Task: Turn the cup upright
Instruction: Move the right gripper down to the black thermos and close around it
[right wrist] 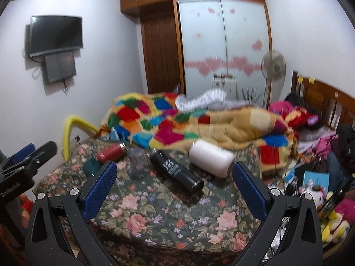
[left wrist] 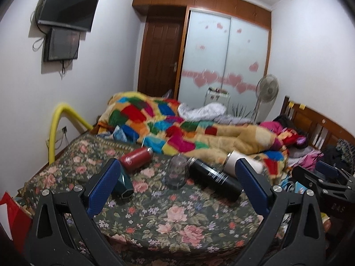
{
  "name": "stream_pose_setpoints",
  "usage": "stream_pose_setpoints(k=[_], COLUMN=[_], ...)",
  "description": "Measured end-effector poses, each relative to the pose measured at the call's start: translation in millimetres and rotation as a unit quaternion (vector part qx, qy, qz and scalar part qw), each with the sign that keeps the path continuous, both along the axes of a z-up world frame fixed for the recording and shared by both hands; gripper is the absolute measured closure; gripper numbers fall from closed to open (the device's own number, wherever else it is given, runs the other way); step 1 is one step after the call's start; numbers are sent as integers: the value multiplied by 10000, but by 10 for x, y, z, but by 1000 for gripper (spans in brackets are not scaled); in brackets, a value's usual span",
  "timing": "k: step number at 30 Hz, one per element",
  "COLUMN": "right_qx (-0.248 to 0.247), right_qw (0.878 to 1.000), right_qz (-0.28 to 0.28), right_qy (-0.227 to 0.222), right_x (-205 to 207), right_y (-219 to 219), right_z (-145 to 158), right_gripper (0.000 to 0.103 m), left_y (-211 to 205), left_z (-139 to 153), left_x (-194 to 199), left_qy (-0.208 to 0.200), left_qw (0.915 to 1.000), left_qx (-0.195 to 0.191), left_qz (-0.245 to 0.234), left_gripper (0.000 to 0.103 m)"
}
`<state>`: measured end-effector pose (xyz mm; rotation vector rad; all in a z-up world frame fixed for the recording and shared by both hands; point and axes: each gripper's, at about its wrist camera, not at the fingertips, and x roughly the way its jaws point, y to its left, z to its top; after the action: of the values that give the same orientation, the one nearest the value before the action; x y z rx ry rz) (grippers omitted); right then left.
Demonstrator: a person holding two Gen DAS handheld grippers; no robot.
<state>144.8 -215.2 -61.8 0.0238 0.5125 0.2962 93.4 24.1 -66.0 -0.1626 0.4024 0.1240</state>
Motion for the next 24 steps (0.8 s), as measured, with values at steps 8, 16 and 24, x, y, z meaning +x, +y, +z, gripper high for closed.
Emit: stream_pose_setpoints(k=[8,16,24], right_qx=[-368,-894,-1140], right_qw=[9944,9786,9600], right_qz=[6,258,889], right_qy=[988,1837,2397], right_x=[694,1336,1867], right_y=[7,51,158], right_z=[-563,-1107,-1365], right_gripper=[0,0,5], left_y=[120,92,82], left_z=[-556,-983,-1212], left_x=[595,994,1161], left_qy=[872,1486,1776], left_qw=[9961,9889,9841], left_qx=[-131,-88,-33], left_qz=[67,50,52], left_gripper=[0,0,0])
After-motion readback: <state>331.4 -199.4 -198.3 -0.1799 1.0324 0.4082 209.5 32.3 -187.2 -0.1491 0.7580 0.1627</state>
